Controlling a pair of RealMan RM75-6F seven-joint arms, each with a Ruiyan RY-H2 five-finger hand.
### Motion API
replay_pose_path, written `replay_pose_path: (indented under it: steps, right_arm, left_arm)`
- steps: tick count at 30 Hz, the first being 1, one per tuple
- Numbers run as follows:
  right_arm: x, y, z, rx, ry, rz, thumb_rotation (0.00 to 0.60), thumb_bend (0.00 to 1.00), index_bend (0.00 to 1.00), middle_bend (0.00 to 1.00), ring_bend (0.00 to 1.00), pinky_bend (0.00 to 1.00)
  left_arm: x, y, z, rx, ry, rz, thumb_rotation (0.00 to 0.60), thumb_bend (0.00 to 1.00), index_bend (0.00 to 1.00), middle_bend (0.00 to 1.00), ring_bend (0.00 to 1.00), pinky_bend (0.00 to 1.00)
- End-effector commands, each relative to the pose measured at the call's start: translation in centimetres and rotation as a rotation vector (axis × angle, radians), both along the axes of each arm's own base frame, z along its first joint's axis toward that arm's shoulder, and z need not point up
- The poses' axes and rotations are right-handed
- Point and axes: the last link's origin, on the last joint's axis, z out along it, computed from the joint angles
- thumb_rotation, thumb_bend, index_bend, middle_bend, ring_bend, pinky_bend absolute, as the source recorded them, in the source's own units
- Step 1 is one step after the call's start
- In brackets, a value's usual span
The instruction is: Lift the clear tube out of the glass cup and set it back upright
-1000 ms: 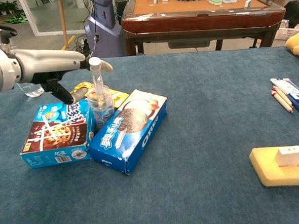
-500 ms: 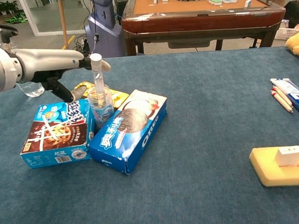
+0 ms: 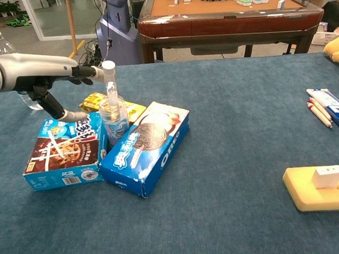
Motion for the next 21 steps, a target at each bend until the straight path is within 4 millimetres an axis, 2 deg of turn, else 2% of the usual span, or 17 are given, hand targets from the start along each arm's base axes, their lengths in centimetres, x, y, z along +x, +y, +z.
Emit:
replay_pose_path:
  steps: [1,3,10,21]
  right_arm:
    - [0.0,0.0,0.0,0.000,0.000,-0.001,0.600,0.01,0.53,0.32,0.27,0.50]
    - [0.0,0.0,0.0,0.001,0.000,-0.001,0.600,0.01,0.53,0.32,0.27,0.50]
    - [0.0,0.0,0.0,-0.001,-0.001,0.000,0.600,0.01,0.53,0.32,0.27,0.50]
    - [0.0,0.0,0.1,0.000,-0.002,0.001,0.600,0.01,0.53,0.32,0.27,0.50]
  left_arm:
    - [-0.1,0.2,0.3,-0.028,-0.051,0.030,0.600,0.13,0.00,0.00,0.00,0.00]
    - [-0.1,0.4,0.2,-0.044,-0.092,0.055,0.600,0.10,0.01,0.00,0.00,0.00]
    - [-0.4,0.9,-0.1,-0.049,-0.225,0.131,0.600,0.10,0.16,0.00,0.00,0.00]
    - [-1.5,1.5,-1.1,0.000,-0.307,0.199,0.600,0.10,0.25,0.00,0.00,0.00]
